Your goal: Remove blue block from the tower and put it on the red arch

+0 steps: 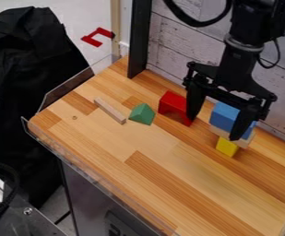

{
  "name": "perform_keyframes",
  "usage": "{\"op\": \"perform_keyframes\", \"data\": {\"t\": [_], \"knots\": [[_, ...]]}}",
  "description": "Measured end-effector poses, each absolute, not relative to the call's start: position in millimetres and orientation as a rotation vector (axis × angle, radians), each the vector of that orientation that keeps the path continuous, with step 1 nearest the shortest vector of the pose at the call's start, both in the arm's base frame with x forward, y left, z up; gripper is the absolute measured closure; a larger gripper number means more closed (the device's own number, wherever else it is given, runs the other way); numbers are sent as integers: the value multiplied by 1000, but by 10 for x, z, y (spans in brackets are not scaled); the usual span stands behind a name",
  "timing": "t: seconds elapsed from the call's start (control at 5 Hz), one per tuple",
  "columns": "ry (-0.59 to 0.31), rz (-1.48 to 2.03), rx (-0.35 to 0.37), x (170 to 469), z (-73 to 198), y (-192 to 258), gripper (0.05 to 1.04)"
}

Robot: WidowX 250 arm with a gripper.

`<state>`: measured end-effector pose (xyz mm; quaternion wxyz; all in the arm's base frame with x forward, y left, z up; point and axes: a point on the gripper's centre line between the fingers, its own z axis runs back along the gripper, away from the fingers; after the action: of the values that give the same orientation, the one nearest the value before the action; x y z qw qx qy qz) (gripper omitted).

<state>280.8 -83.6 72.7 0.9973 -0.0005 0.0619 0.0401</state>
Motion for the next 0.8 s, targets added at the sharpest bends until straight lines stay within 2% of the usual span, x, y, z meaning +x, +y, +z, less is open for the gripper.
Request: {"op": "perform_keyframes", "data": {"t": [0.2, 0.4, 0.6, 0.8], "knots": [[159, 83, 9, 2767, 630, -827, 84], [112, 275, -41, 2816, 659, -812, 84], [36, 549, -41, 2925, 826, -685, 84], [-9, 684, -56, 2997, 868, -688, 84]]}}
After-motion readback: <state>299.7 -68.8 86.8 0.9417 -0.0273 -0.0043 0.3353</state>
